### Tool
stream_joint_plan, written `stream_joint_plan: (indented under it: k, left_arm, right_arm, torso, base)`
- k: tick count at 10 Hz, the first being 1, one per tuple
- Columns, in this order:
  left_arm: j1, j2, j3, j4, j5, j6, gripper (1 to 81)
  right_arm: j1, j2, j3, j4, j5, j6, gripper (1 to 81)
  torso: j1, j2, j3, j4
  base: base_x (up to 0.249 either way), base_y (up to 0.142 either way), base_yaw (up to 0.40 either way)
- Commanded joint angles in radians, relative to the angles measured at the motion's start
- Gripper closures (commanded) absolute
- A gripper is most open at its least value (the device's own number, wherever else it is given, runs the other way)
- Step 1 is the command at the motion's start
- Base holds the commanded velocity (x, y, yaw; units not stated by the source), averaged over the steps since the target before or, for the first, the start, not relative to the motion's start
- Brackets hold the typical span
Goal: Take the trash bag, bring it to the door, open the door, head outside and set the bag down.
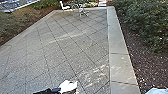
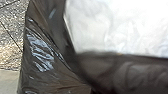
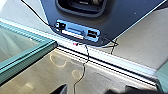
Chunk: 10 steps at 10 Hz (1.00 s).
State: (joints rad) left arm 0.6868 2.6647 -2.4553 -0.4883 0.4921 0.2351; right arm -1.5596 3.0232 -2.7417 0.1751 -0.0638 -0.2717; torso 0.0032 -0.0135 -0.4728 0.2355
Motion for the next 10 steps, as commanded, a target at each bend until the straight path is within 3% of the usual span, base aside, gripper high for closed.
stream_joint_plan:
  k: [1,5,6,7,9,10]
  left_arm:
    - [-0.112,-0.018,-0.057,-0.01,0.075,0.004,81.1]
    - [-0.181,-0.009,-0.06,-0.009,0.132,0.006,81.1]
    - [-0.206,-0.012,-0.06,-0.013,0.172,0.006,81.1]
    - [-0.214,-0.014,-0.06,-0.016,0.18,0.006,1.0]
    - [-0.189,-0.008,-0.06,-0.019,0.18,0.006,1.0]
    - [-0.131,0.0,-0.057,-0.016,0.178,0.01,1.0]
  right_arm:
    - [-0.049,-0.019,0.008,0.003,-0.091,-0.001,1.0]
    - [-0.05,-0.016,0.014,0.0,-0.09,-0.001,1.0]
    - [-0.051,-0.016,0.014,0.001,-0.09,-0.001,1.0]
    - [-0.051,-0.015,0.014,0.003,-0.09,-0.001,1.0]
    - [-0.047,-0.011,0.015,0.004,-0.088,-0.001,1.0]
    - [-0.047,-0.01,0.016,0.007,-0.088,-0.001,1.0]
  torso:
    - [0.0,0.0,0.0,0.0]
    - [0.0,0.0,0.001,0.0]
    - [0.0,0.0,0.001,0.0]
    - [0.0,0.0,0.001,0.0]
    - [0.0,0.0,0.001,0.0]
    - [0.0,0.0,0.091,0.0]
  base:
    - [0.0,0.0,0.0]
    - [0.0,0.0,0.0]
    - [0.0,0.0,0.0]
    - [0.0,0.0,0.0]
    - [0.0,0.0,0.0]
    - [0.0,0.0,0.0]
